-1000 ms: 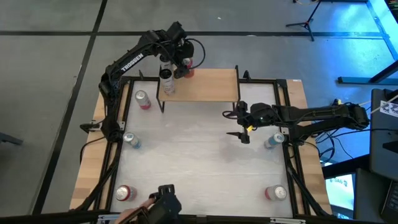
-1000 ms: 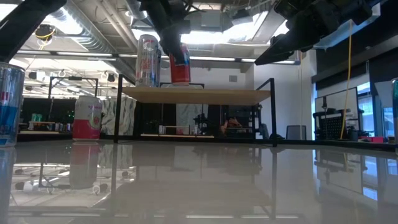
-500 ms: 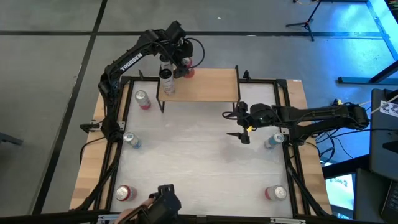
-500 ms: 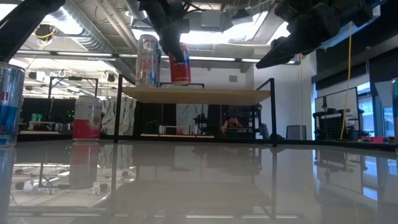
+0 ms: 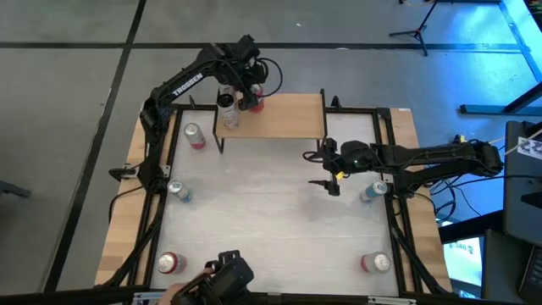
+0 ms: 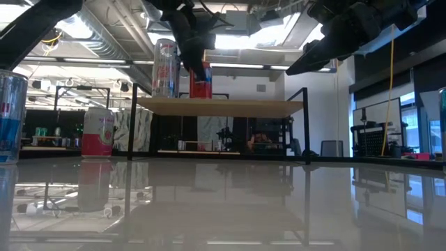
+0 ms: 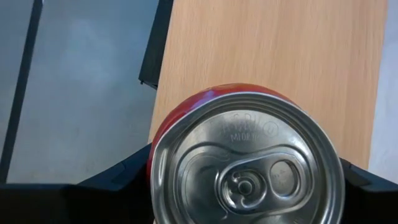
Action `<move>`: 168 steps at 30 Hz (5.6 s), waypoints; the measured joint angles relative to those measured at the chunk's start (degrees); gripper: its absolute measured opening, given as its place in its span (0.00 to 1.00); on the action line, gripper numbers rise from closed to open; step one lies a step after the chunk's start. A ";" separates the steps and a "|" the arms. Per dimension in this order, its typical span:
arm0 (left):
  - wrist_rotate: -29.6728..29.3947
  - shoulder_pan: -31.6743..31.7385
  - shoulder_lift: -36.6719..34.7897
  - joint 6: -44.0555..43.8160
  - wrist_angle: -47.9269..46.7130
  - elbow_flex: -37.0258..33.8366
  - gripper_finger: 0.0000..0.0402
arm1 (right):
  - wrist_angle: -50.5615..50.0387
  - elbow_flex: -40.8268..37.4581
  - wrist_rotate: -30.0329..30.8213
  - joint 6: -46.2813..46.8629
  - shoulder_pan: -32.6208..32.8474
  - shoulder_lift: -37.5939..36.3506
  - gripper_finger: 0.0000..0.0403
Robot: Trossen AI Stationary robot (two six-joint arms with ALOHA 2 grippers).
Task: Place canned beverage on shelf
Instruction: Put the right orange soda can on the shelf, then put the orange soda can on the shelf
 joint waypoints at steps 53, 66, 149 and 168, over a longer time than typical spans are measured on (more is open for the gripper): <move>-10.00 -1.72 -0.04 2.64 -0.52 0.47 0.97 | -0.04 0.00 -0.01 0.00 -0.02 0.00 0.95; -20.84 -8.34 -2.87 1.66 1.57 8.82 0.98 | -0.11 0.00 -0.02 -0.02 -0.02 0.00 0.95; -17.10 -92.85 -19.50 -145.96 -3.58 -31.21 0.96 | 9.85 0.00 -12.02 1.18 17.49 1.14 0.95; -5.22 -100.88 -14.51 -160.95 -10.73 -31.21 0.96 | 11.19 0.00 -12.02 1.09 17.73 1.66 0.95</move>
